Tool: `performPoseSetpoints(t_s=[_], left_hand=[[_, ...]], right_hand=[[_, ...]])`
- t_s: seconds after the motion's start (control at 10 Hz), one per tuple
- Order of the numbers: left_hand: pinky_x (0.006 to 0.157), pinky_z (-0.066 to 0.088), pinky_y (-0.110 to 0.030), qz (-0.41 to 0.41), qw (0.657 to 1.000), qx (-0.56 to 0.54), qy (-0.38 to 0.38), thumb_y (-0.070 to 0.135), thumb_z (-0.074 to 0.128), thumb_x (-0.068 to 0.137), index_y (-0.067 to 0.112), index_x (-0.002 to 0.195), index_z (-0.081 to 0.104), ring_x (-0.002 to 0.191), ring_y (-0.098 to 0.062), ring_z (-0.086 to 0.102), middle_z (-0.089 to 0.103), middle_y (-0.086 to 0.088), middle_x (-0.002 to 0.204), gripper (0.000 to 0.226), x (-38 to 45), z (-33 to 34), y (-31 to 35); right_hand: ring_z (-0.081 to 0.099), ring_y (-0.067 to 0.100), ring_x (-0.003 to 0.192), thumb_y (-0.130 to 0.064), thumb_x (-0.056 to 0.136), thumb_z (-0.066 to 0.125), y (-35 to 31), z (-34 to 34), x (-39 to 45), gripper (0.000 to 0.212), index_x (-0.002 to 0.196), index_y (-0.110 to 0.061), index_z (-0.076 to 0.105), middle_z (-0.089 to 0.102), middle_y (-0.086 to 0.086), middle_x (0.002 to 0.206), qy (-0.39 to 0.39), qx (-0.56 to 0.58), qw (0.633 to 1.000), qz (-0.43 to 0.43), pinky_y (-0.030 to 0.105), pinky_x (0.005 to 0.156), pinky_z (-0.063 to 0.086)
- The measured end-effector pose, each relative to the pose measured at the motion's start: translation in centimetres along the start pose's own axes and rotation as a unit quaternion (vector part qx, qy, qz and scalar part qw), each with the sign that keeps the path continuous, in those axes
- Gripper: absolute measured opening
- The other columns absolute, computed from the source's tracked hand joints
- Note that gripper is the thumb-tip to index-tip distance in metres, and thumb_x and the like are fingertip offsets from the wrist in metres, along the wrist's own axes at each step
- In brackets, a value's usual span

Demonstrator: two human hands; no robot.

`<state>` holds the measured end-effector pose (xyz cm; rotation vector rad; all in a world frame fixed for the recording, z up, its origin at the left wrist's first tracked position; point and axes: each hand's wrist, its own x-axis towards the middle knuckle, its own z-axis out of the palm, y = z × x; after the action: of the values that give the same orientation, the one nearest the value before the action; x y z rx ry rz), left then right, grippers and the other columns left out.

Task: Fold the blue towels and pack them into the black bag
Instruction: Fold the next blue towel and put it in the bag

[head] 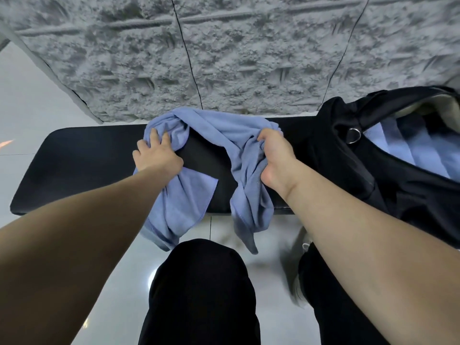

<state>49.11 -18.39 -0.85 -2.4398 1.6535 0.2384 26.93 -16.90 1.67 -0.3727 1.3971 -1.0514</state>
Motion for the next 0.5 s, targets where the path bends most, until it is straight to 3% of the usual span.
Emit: performPoseSetpoints(t_s=[0.1,0.2,0.3,0.4,0.5], left_hand=[[0.112,0.019,-0.048,0.012,0.999,-0.028,-0.011,0.024,0.048,0.089,0.030,0.152,0.023,0.142,-0.035,0.015,0.001,0.003,0.165,0.069,-0.6,-0.4,0.1],[0.115,0.011,-0.053,0.058,0.996,-0.041,0.046,0.024,0.050,0.087,0.026,0.139,0.043,0.146,-0.032,0.006,0.012,-0.001,0.163,0.052,-1.3,-0.1,0.3],[0.108,0.021,-0.047,0.147,0.970,-0.101,0.164,0.023,0.053,0.088,0.025,0.123,0.062,0.137,-0.029,0.028,0.044,-0.001,0.142,0.036,-2.7,0.6,1.7],[0.093,0.043,-0.039,0.152,0.957,-0.233,0.079,0.024,0.048,0.092,0.022,0.104,0.066,0.109,-0.026,0.055,0.064,-0.001,0.111,0.021,-3.9,0.4,3.5],[0.072,0.045,-0.034,0.024,0.864,-0.472,-0.173,0.036,0.046,0.099,0.016,0.091,0.061,0.082,-0.024,0.059,0.061,-0.003,0.087,0.026,-6.0,-0.8,6.1]], right_hand=[[0.059,0.012,0.057,-0.013,0.094,0.050,0.0,-0.8,1.8,0.015,0.079,-0.013,0.050,0.054,0.004,0.075,0.082,0.067,0.994,0.005,0.023,0.057,0.049],[0.055,0.013,0.050,-0.012,0.093,0.050,-0.2,-1.3,2.0,0.013,0.081,-0.015,0.053,0.055,0.001,0.066,0.102,0.079,0.992,0.005,0.022,0.051,0.044],[0.049,0.012,0.045,-0.016,0.092,0.052,0.2,-1.3,1.0,0.015,0.078,-0.016,0.050,0.049,0.000,0.061,0.040,0.076,0.996,0.030,0.022,0.050,0.041],[0.051,0.015,0.056,-0.020,0.085,0.058,0.4,-1.5,0.5,0.014,0.074,-0.013,0.051,0.052,0.002,0.065,-0.021,0.047,0.997,0.065,0.026,0.063,0.045],[0.044,0.010,0.044,-0.024,0.092,0.055,0.2,-1.5,-0.2,0.037,0.057,-0.015,0.047,0.043,-0.002,0.048,-0.039,0.029,0.997,0.066,0.024,0.057,0.041]])
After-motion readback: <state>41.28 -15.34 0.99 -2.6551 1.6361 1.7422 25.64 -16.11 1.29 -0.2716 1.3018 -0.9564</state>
